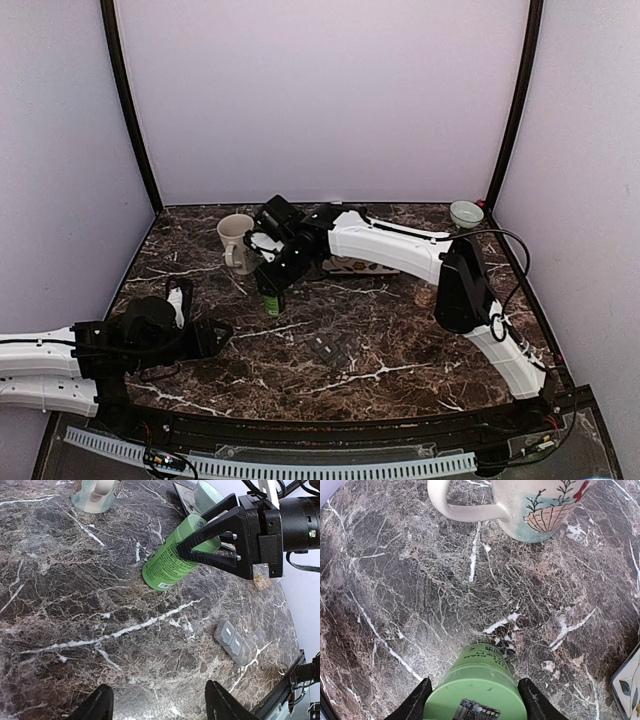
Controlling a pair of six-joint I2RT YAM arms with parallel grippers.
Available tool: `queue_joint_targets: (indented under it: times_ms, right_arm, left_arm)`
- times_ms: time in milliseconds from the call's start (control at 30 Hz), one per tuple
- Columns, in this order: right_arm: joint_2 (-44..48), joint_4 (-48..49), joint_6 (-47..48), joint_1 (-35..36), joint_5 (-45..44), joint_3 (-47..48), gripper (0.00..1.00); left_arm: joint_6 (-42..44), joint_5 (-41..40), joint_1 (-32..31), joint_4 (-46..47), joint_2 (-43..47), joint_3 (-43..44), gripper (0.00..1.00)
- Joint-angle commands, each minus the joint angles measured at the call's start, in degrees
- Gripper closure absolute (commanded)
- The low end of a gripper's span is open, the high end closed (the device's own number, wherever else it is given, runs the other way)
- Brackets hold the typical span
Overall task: Sort the pills into containers
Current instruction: Pick up the pill bottle from the center of the board.
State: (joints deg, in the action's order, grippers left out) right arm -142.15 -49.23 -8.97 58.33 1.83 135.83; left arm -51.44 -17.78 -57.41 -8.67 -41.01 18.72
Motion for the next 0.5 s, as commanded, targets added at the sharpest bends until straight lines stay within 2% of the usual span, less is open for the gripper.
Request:
queue_joint_targets:
  times_ms: [0, 133, 267, 467]
  right_arm:
    - [4.4, 1.7, -1.1, -0.1, 0.6, -2.2, 0.55]
    - [9.0, 3.4, -3.2, -0.1, 2.8, -6.6, 0.6]
    - [16.7, 7.0, -7.0, -0.1, 5.1, -14.2, 0.62]
    - [29.3, 13.4, -14.0, -0.1, 8.3, -27.4, 0.63]
  left_arm:
    - [0.4, 0.6, -0.2, 0.4, 0.0, -0.8, 0.33]
    - [1.9, 1.7, -0.2, 3.4, -1.1, -0.8, 0.27]
    - [3.8, 4.5, 0.0, 8.6, -1.5, -0.9, 0.18]
    - [6.1, 11.1, 0.5, 15.7, -3.5, 1.2, 0.12]
